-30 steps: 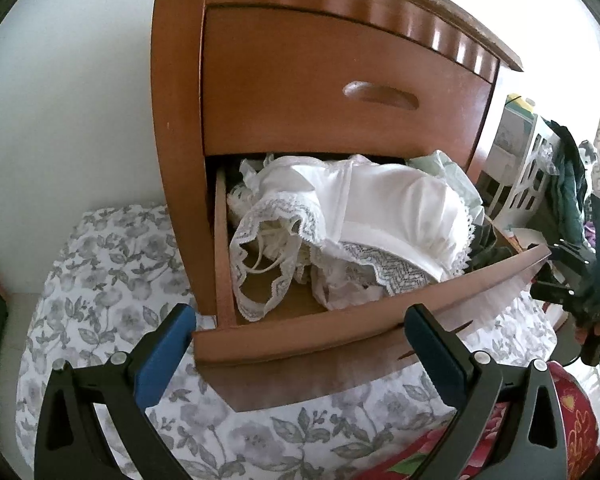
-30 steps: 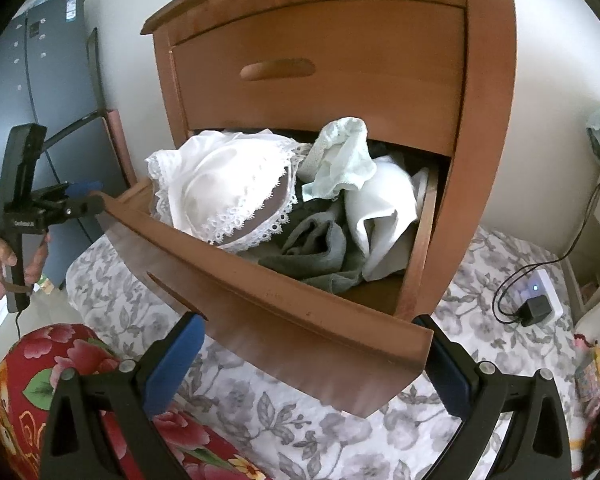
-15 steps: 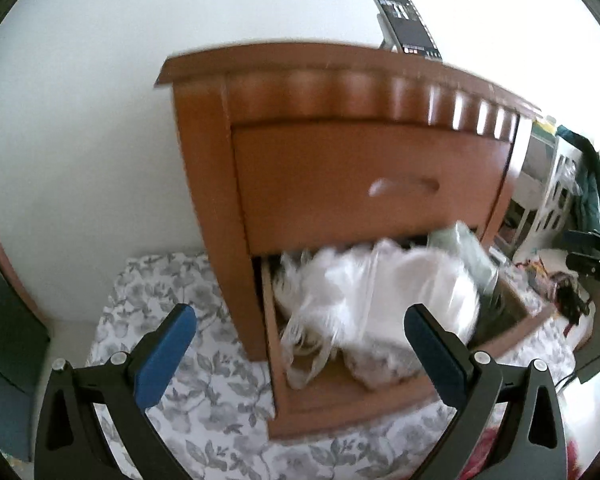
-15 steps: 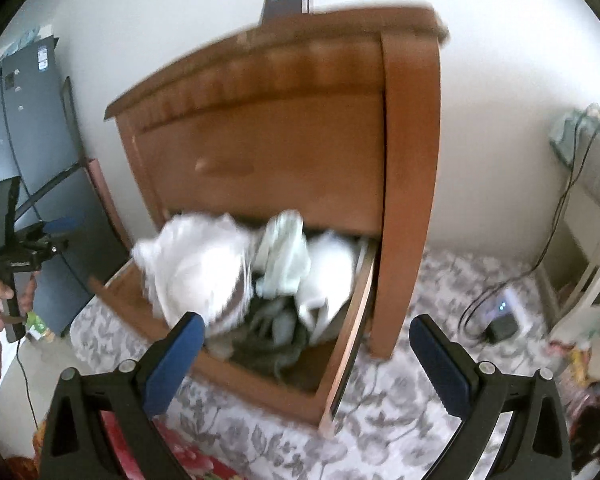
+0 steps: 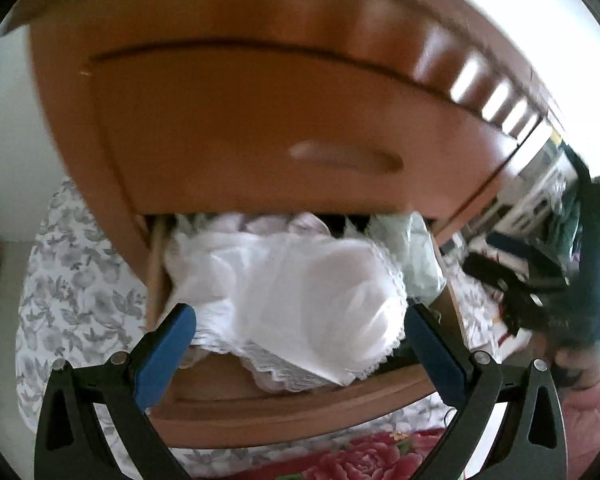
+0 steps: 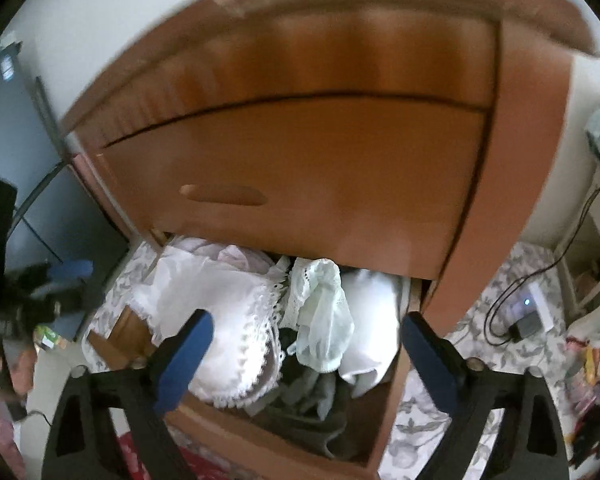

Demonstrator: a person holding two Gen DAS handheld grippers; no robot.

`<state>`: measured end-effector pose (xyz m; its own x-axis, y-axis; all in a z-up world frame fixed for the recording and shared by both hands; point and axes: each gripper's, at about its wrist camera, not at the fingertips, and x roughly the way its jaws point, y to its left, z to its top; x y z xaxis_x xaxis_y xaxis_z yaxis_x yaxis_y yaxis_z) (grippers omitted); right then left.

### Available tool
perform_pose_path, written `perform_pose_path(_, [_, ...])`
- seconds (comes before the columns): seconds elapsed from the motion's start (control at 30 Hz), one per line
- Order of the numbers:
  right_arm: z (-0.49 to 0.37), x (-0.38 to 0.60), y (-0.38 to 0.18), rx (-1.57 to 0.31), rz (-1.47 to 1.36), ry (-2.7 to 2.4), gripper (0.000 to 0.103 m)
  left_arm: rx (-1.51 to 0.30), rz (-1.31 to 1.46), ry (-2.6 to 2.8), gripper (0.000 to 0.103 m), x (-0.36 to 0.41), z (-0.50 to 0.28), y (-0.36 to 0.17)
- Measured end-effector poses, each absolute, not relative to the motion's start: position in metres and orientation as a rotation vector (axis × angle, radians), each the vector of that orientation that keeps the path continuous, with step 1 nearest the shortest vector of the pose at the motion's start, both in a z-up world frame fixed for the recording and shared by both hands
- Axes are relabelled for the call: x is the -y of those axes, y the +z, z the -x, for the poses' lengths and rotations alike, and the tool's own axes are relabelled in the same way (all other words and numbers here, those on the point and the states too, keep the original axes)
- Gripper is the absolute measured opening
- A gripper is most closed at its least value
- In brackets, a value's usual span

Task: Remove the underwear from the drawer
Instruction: 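Reach into the drawer and grasp the pale green lace underwear with the right gripper, then grasp the white bra with the left gripper while the right gripper holds the green underwear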

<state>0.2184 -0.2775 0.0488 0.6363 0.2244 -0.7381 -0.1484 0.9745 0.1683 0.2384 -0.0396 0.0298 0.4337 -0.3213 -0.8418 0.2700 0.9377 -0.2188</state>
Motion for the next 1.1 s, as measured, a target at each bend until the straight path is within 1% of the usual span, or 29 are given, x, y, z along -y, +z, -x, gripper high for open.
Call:
perform_pose_path(0.1, [-0.234,0.272,0.036,-0.894,-0.081,0.176,0.090,-1.085,0.025,-0.388,0.103,0.057,-0.240,0.017])
perform_pose_path(0.17, [-0.244,0.269,0.029,-0.917,-0.086,0.174,0.085,-1.101,0.019,-0.407,0.103,0.067,-0.240,0.008])
perform_pose_path(0.33, [-0.264,0.264,0.009,-0.968,-0.093,0.146,0.080,-1.117,0.007,-0.428,0.103,0.077,-0.239,-0.004])
perform_pose_path(0.47, [-0.276,0.266,-0.004,-1.001,-0.120,0.128,0.069,-1.122,0.016,-0.411,0.103,0.072,-0.240,-0.009])
perform_pose_path(0.63, [-0.286,0.260,-0.021,-1.045,-0.123,0.129,0.067,-1.116,0.016,-0.399,0.103,0.068,-0.241,-0.010])
perform_pose_path(0.7, [-0.287,0.256,-0.024,-1.044,-0.099,0.129,0.055,-1.105,0.000,-0.400,0.103,0.072,-0.240,-0.010])
perform_pose_path(0.73, [-0.287,0.255,-0.024,-1.043,-0.090,0.132,0.041,-1.102,-0.009,-0.403,0.103,0.075,-0.240,-0.010])
perform_pose_path(0.77, [-0.288,0.255,-0.025,-1.043,-0.091,0.137,0.029,-1.102,-0.017,-0.411,0.103,0.078,-0.239,-0.010])
perform_pose_path(0.8, [-0.288,0.256,-0.024,-1.038,-0.097,0.139,0.026,-1.104,-0.023,-0.416,0.103,0.081,-0.238,-0.010])
perform_pose_path(0.87, [-0.286,0.258,-0.025,-1.032,-0.101,0.147,0.012,-1.105,-0.036,-0.424,0.103,0.085,-0.237,-0.009])
perform_pose_path(0.97, [-0.279,0.258,-0.023,-1.027,-0.113,0.176,0.005,-1.118,-0.030,-0.415,0.103,0.087,-0.237,-0.010])
perform_pose_path(1.1, [-0.270,0.258,-0.020,-1.017,-0.121,0.201,0.003,-1.127,0.040,-0.389,0.103,0.067,-0.238,-0.007])
